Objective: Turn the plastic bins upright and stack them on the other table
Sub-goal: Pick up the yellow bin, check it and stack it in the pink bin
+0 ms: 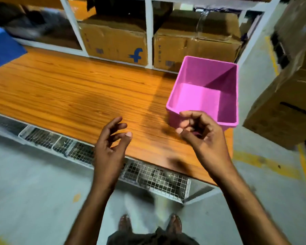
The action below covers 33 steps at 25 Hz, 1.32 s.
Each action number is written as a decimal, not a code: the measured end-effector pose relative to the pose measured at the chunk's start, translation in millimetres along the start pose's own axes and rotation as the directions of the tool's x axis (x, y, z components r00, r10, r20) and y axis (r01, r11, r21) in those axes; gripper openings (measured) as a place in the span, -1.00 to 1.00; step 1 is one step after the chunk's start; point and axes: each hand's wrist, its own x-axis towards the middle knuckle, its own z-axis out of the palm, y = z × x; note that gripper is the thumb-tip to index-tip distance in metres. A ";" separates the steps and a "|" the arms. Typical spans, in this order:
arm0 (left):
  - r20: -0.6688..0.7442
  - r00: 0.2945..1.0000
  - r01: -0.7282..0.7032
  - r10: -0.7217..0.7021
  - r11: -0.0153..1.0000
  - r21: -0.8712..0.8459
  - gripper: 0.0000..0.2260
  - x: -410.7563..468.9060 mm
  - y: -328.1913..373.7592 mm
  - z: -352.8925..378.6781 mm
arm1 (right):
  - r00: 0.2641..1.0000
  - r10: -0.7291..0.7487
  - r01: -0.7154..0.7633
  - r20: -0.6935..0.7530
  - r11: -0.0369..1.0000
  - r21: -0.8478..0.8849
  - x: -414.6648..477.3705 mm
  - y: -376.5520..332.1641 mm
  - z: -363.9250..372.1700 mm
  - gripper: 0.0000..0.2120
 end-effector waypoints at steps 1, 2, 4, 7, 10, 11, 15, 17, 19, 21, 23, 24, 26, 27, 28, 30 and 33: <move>0.022 0.999 -0.051 0.049 0.995 0.086 -0.55 -7.1 -1.9 -7.4 | 1.000 -0.015 0.016 0.010 0.998 -0.062 -7.6 3.1 10.5 -0.64; 0.047 0.993 -0.120 0.112 0.969 0.218 -0.52 -12.1 -4.2 -14.2 | 0.999 -0.048 0.050 0.018 0.986 -0.159 -15.0 7.0 19.7 -0.61; 0.089 0.956 -0.282 0.280 0.785 0.551 -0.47 -19.0 -10.2 -50.0 | 0.982 -0.156 0.186 0.109 0.912 -0.366 -32.3 14.4 59.2 -0.54; 0.122 0.917 -0.337 0.379 0.578 0.743 -0.44 -23.3 -18.5 -110.4 | 0.933 -0.242 0.346 0.265 0.805 -0.482 -54.6 19.2 124.9 -0.46; 0.104 0.923 -0.308 0.372 0.549 0.777 -0.47 -27.6 -30.8 -187.1 | 0.919 -0.218 0.362 0.328 0.796 -0.485 -69.5 16.4 203.4 -0.44; 0.085 0.930 -0.289 0.358 0.565 0.773 -0.47 -28.5 -34.6 -214.4 | 0.920 -0.202 0.350 0.336 0.810 -0.471 -73.6 14.4 229.6 -0.45; -0.094 0.975 -0.105 0.201 0.791 0.603 -0.48 -24.0 -47.4 -318.9 | 0.916 -0.155 0.303 0.370 0.872 -0.385 -85.9 10.9 337.5 -0.46; -0.161 0.979 -0.028 0.121 0.874 0.485 -0.51 -17.0 -52.4 -362.2 | 0.907 -0.122 0.268 0.403 0.905 -0.331 -88.6 7.0 385.9 -0.46; -0.210 0.973 0.007 0.095 0.898 0.440 -0.54 -7.4 -57.4 -402.8 | 0.887 -0.107 0.257 0.449 0.923 -0.287 -89.8 3.6 432.5 -0.46; -0.253 0.964 0.040 0.081 0.898 0.438 -0.56 6.0 -64.5 -436.6 | 0.863 -0.092 0.246 0.497 0.935 -0.254 -86.3 2.0 472.2 -0.47; -0.291 0.955 0.079 0.055 0.899 0.430 -0.58 25.3 -74.2 -466.1 | 0.848 -0.077 0.237 0.524 0.940 -0.246 -74.4 4.2 509.1 -0.48; -0.310 0.950 0.099 0.038 0.904 0.415 -0.59 38.4 -79.8 -480.3 | 0.845 -0.064 0.225 0.530 0.943 -0.245 -65.1 7.4 528.9 -0.49; -0.329 0.944 0.122 0.015 0.913 0.389 -0.61 62.9 -86.2 -502.6 | 0.848 -0.037 0.188 0.528 0.954 -0.235 -46.2 11.5 559.9 -0.50; -0.344 0.939 0.133 0.002 0.920 0.368 -0.61 80.7 -91.6 -518.0 | 0.850 -0.027 0.162 0.527 0.964 -0.211 -30.1 15.6 581.3 -0.50; -0.359 0.933 0.137 0.003 0.922 0.363 -0.61 101.3 -98.1 -534.4 | 0.848 -0.014 0.135 0.529 0.972 -0.191 -11.1 22.2 604.8 -0.51; -0.381 0.924 0.159 -0.007 0.916 0.367 -0.61 126.5 -95.8 -551.4 | 0.844 0.003 0.105 0.537 0.980 -0.171 12.2 22.1 629.2 -0.51; -0.440 0.898 0.181 -0.002 0.913 0.365 -0.62 186.5 -90.9 -591.6 | 0.842 -0.019 0.109 0.539 0.985 -0.135 68.4 16.7 688.0 -0.53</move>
